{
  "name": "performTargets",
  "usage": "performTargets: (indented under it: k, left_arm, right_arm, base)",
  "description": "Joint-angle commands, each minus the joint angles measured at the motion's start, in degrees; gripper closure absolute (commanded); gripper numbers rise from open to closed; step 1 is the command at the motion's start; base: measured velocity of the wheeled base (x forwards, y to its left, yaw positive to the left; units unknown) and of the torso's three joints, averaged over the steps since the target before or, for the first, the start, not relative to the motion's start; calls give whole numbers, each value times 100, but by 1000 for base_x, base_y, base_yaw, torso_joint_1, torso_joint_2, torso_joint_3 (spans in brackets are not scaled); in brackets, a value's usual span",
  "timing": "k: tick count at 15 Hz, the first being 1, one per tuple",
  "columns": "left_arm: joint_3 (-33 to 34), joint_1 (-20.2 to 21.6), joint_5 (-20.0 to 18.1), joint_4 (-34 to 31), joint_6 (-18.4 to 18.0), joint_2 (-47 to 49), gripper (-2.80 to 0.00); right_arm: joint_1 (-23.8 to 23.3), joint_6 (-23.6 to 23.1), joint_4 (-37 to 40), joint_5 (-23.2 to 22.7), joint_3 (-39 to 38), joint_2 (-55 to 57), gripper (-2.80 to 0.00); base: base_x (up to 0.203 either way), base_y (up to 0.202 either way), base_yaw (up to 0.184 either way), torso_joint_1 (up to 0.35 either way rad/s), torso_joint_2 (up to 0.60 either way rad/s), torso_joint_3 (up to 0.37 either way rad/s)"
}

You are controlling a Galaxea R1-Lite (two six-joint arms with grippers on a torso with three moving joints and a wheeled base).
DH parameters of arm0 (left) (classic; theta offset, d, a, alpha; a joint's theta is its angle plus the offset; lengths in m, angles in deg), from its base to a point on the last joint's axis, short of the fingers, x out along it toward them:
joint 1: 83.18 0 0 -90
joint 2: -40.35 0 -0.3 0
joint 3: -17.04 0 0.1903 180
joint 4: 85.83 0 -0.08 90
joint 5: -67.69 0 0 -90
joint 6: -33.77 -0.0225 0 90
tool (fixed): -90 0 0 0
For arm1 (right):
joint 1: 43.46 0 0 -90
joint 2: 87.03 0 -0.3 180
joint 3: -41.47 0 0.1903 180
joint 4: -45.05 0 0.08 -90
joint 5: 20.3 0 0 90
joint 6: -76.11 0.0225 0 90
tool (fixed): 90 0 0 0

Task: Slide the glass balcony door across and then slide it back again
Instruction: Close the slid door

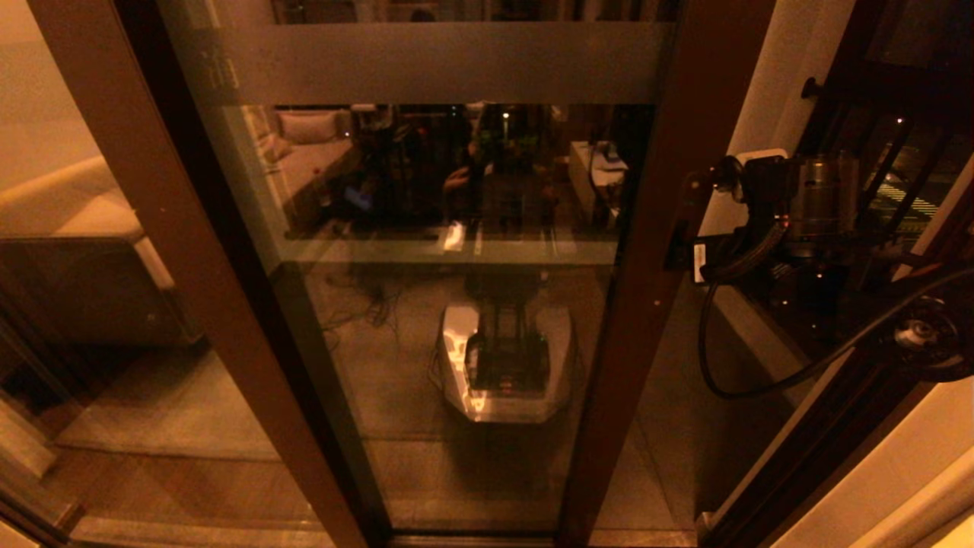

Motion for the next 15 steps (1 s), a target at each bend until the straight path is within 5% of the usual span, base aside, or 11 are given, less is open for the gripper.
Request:
performTargets:
  k: [1,15]
  left_arm:
    - [0,0,-6,-7,0,-1,0]
    - [0,0,3,-7,0,-1,0]
  right_arm:
    - [-51,-11,5,53,-16,-10,-280]
    - [-410,-46,5,9,37,-79,-280]
  base:
    - [0,0,0,0,0,0]
    - [0,0,0,0,0,0]
